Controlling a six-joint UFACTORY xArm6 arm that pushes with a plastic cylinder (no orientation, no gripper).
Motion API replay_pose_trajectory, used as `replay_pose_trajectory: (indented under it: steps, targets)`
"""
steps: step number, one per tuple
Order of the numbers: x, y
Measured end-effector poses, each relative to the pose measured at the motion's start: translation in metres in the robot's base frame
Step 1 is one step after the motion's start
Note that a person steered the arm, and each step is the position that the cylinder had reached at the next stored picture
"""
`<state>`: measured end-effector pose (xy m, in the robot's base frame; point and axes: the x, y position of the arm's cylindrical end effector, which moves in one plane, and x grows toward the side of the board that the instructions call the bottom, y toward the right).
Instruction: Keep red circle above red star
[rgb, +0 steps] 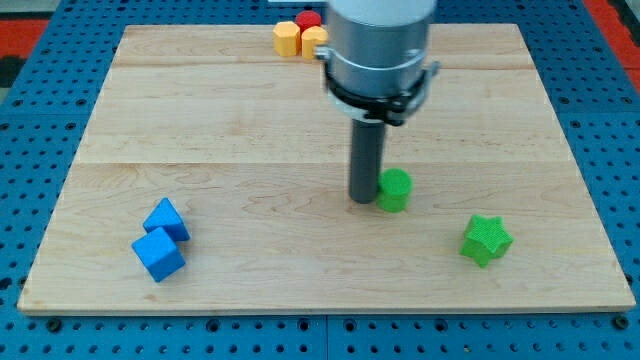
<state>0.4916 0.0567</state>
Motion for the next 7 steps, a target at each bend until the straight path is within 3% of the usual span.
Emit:
replay_pose_trajectory:
  steps: [1, 2, 3, 7]
  targets:
    - [-0.034, 0.004]
    - [-0.034, 0.024]
    - [0.017, 0.067]
    - [0.002, 0.038]
